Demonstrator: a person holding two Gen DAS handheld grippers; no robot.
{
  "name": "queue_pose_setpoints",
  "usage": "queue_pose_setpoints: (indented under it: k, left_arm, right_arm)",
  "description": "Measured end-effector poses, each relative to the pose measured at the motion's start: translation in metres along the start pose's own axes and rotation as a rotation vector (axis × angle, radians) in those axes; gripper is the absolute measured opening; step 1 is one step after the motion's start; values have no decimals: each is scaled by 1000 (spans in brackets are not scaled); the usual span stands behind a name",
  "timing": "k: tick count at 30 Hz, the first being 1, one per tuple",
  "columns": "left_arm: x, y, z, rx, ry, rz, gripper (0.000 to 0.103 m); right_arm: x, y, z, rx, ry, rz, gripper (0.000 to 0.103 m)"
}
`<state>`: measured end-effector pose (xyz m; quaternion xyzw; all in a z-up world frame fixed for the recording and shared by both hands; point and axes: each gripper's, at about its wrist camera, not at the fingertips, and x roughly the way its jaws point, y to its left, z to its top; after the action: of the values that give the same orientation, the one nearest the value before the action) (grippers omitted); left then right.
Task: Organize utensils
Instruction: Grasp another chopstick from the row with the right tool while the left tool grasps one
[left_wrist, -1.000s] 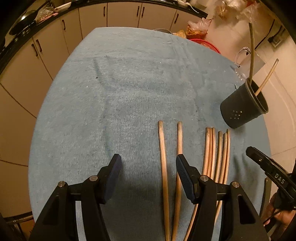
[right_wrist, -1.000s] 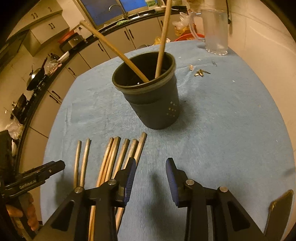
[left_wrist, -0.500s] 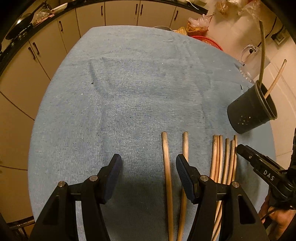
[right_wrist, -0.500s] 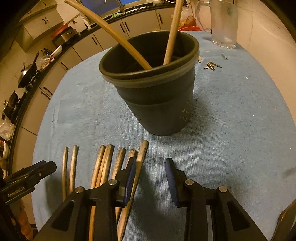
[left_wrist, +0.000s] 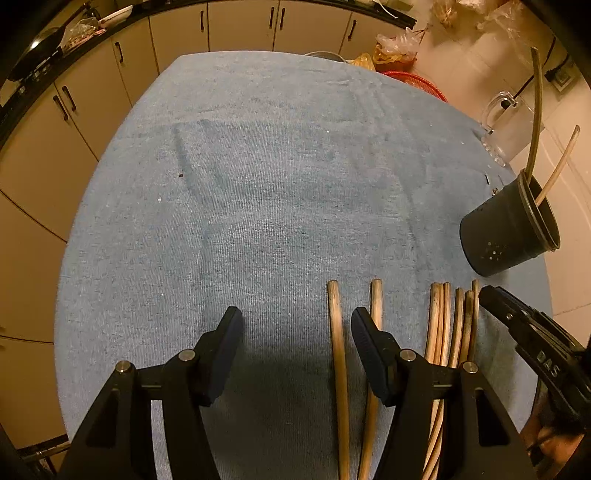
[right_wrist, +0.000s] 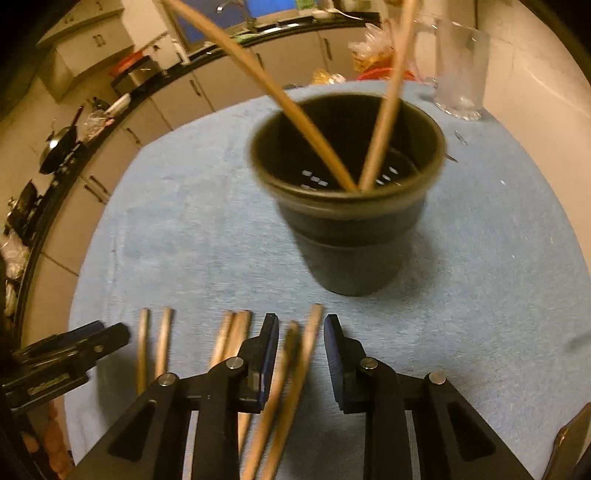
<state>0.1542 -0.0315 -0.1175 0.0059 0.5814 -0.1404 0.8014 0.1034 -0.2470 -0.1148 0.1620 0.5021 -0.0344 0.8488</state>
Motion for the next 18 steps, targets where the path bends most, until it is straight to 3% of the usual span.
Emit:
queue_pose_setpoints:
  k: [10, 18]
  left_arm:
    - [10, 2, 7, 1, 8, -16, 62]
    - [10, 12, 7, 5, 15, -20, 62]
  right_arm:
    - [15, 17, -5, -10, 51, 70, 16]
    - [28, 16, -10, -47, 59, 26, 12]
